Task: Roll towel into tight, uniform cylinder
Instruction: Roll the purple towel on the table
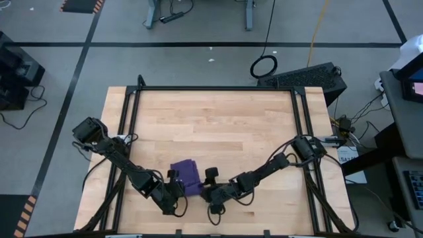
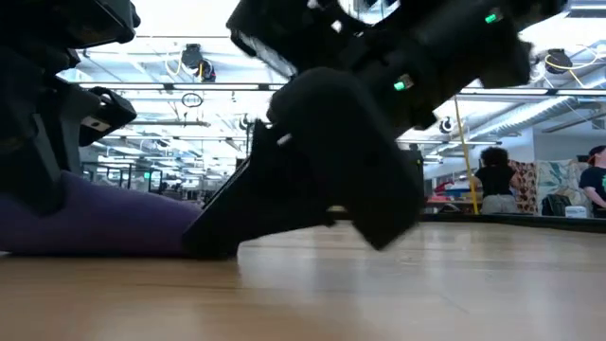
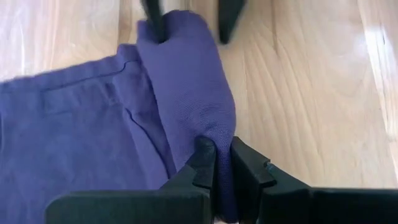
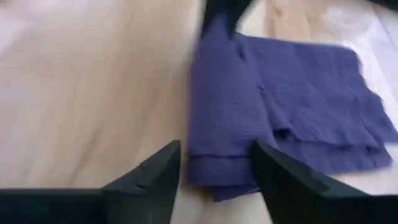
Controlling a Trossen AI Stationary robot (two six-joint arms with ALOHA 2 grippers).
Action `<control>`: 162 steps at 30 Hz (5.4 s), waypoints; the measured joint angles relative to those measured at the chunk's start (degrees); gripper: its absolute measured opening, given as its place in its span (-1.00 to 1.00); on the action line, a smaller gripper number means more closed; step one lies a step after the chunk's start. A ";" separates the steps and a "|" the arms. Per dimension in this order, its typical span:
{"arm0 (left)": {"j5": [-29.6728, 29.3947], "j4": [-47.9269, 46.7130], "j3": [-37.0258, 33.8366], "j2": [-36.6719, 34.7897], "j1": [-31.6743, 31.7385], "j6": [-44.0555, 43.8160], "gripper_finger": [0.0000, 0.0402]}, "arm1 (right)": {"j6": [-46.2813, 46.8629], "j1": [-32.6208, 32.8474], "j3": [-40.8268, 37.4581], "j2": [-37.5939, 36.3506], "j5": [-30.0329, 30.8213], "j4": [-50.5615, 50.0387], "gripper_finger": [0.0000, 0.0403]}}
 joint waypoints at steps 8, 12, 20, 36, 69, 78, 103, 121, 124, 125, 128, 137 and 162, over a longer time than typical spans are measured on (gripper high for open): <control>-4.50 -0.90 0.04 -0.02 0.26 7.37 -0.85 | 8.52 -3.38 0.32 -0.80 -6.82 -5.81 -0.75; -9.82 -1.94 0.07 -0.04 1.72 9.47 -0.82 | 15.48 -3.67 0.35 -2.72 -9.56 -12.54 -0.93; -16.95 -1.33 0.17 -0.11 5.36 10.21 -0.62 | 31.97 -3.50 0.09 -7.47 -17.01 -24.96 -0.85; -24.61 -12.13 -2.96 1.06 -3.47 -9.30 -0.35 | 38.03 -8.03 0.11 -7.50 -28.99 -22.54 -0.86; -9.83 -0.94 -12.63 -15.05 8.71 10.86 -0.60 | 52.92 -10.91 0.24 -7.48 -31.41 -22.29 -0.86; -23.06 18.47 -12.50 -5.55 -4.97 30.01 -0.53 | 52.55 -12.12 0.24 -7.50 -32.21 -22.51 -0.85; -22.67 29.41 -12.55 4.57 0.60 41.20 0.06 | 52.78 -12.11 0.24 -7.50 -31.63 -22.51 -0.85; -19.96 19.17 -12.39 4.39 3.28 30.59 -0.90 | 26.30 -9.19 3.85 -12.38 -19.01 -33.23 -0.08; -20.12 18.55 -12.50 3.69 2.51 27.90 -0.92 | 21.00 -5.68 3.82 -13.22 -9.98 -35.50 0.05; -20.00 18.49 -12.52 3.41 2.30 26.29 -0.92 | 19.36 -4.31 3.78 -13.19 -7.47 -34.85 0.07; -19.43 18.38 -12.57 2.58 1.98 21.78 -0.93 | 13.17 -0.71 3.85 -12.02 -1.30 -29.37 0.10; -14.69 19.45 -12.49 2.29 1.89 16.13 -0.93 | 2.44 2.44 3.82 -3.80 9.87 -16.47 0.02; -15.40 15.00 -12.57 -0.78 1.63 13.30 -0.62 | 14.73 -6.65 4.15 -2.11 -9.03 -20.34 -0.66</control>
